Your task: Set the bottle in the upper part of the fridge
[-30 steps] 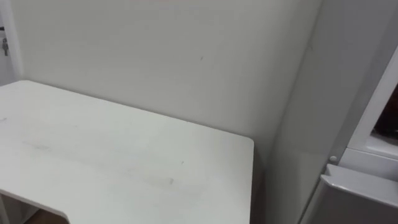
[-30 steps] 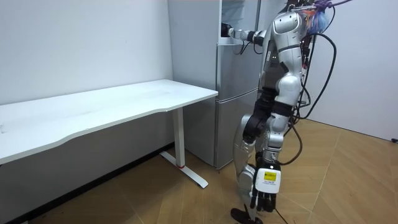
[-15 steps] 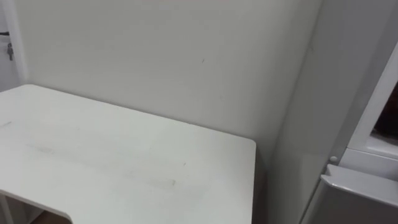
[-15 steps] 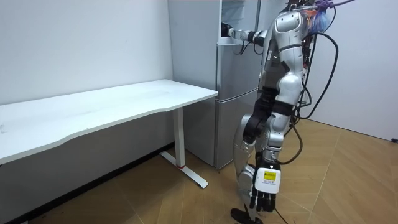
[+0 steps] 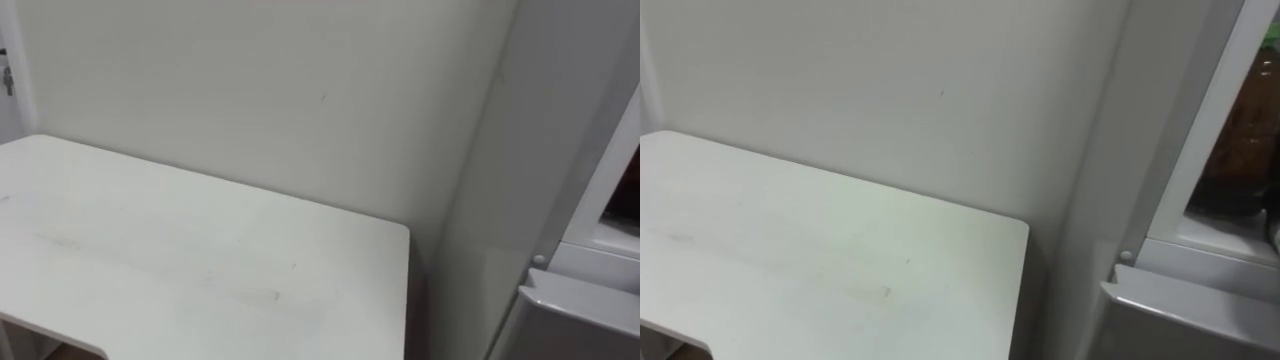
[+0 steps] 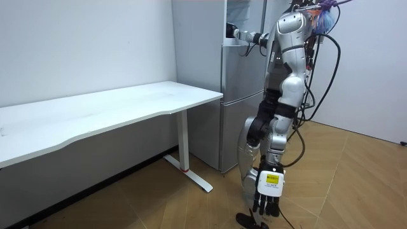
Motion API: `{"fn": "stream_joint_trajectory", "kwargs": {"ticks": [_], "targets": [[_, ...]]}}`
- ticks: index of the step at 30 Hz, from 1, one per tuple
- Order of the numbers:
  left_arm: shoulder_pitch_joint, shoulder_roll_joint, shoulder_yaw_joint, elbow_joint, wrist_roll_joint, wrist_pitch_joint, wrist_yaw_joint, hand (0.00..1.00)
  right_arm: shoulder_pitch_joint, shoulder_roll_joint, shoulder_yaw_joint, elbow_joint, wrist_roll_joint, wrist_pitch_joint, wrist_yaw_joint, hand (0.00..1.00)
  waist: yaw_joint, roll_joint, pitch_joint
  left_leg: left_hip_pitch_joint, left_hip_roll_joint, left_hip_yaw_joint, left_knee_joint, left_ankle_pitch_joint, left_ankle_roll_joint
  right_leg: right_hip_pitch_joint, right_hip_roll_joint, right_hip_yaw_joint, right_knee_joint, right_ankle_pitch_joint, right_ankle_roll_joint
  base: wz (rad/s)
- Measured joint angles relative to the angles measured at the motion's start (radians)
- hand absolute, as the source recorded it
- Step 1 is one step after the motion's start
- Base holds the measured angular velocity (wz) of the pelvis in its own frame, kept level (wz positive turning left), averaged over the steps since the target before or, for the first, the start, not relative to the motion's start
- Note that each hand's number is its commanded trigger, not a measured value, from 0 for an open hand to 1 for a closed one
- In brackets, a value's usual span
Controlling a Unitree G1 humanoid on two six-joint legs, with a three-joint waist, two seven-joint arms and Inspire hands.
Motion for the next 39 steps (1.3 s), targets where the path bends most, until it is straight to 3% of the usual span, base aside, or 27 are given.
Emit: {"fn": "stream_joint_trajectory", "kwargs": {"ticks": [7,11,14,26,39], "targets": [[0.003,-0.005,-0.010,-0.025,0.001,0.000,0.010,0.00,0.033,0.005,-0.053,-0.061,0.069,0.005,0.002,0.00,-0.009,0.010,-0.0011,-0.001,0.000,0.000,0.005,-0.004,0.001,-0.002,0.000,0.000,-0.002,0.000,0.000,0.00],[0.001,-0.011,-0.011,-0.031,0.000,-0.002,0.024,0.00,0.057,0.005,-0.066,-0.132,0.110,0.007,0.005,0.00,-0.024,0.027,-0.0087,0.001,-0.003,0.001,-0.001,-0.004,0.001,0.001,-0.001,0.005,-0.002,0.002,-0.003,-0.01],[0.003,-0.012,-0.010,-0.030,0.000,-0.002,0.029,0.00,0.067,0.005,-0.069,-0.164,0.152,0.010,-0.003,0.00,-0.030,0.032,-0.0090,0.018,-0.004,0.001,-0.017,-0.003,0.001,0.003,-0.001,0.009,-0.003,0.001,-0.003,-0.03],[-0.001,-0.015,-0.010,-0.031,0.000,-0.028,0.049,0.00,0.130,0.006,-0.071,-0.292,0.224,0.016,-0.031,0.00,-0.062,0.029,-0.0047,0.035,-0.004,0.028,-0.032,-0.004,0.001,0.011,-0.002,0.027,-0.003,0.001,-0.003,-0.05],[0.008,-0.038,-0.005,-0.059,0.014,-0.068,0.045,0.00,0.281,0.010,-0.110,-0.603,0.173,0.017,-0.115,0.00,-0.114,0.035,-0.0011,0.036,-0.003,0.071,-0.051,-0.002,0.003,-0.016,-0.001,0.061,-0.003,0.001,-0.003,-0.10]]}}
